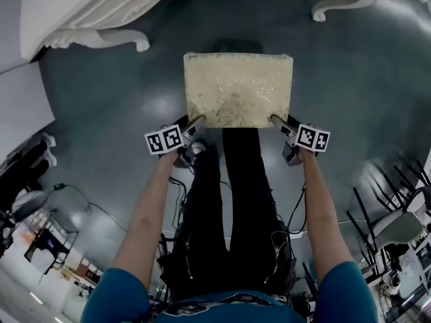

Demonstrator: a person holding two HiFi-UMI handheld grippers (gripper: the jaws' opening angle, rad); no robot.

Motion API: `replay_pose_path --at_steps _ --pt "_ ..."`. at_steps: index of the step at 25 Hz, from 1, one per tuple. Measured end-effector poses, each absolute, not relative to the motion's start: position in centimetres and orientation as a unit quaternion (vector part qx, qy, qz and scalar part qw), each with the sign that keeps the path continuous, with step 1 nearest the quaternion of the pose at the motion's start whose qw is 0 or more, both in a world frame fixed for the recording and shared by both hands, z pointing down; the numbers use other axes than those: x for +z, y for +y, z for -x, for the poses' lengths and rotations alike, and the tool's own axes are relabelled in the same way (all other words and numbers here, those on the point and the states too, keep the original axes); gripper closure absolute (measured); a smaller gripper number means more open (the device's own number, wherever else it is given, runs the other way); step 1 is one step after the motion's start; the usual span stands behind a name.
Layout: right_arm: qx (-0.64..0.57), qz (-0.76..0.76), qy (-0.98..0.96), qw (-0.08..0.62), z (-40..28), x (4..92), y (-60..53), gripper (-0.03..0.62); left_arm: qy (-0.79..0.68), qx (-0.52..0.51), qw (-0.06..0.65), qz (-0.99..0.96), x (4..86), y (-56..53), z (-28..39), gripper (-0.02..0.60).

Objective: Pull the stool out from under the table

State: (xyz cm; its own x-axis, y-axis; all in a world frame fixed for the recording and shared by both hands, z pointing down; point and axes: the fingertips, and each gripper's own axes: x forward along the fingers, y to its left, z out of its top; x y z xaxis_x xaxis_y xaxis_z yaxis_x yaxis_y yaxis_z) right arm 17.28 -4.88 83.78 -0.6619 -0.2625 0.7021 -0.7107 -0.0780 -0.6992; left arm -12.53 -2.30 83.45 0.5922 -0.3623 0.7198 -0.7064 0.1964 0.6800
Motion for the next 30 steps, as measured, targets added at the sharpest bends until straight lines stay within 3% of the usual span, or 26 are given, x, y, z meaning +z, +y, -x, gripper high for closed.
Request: replay_pose_path --at_steps 8,15,22,30 --pt "0.616 -0.4 -0.649 0.197 -17.8 82.8 -4.9 0.228 -0.428 0.181 0.62 -0.632 82.4 -2.5 12.4 0.246" --pt "0.579 -0.414 -0.668 0.216 -17.5 79.1 -4.3 0.308 -0.437 0.17 0.583 -0.664 77.4 -2.9 12.6 0.283" --pt "0.525 -0.393 -0.731 0.188 -13.1 71.3 -6.8 0.378 -0.428 0.179 0.532 -0.709 69.6 -3.6 13.1 0.318" --pt "0.48 -0.36 -0.79 0.124 -6.4 61.3 -10.1 0.381 -0.433 0.143 0.488 -0.744 60.7 -5.4 13.2 0.339"
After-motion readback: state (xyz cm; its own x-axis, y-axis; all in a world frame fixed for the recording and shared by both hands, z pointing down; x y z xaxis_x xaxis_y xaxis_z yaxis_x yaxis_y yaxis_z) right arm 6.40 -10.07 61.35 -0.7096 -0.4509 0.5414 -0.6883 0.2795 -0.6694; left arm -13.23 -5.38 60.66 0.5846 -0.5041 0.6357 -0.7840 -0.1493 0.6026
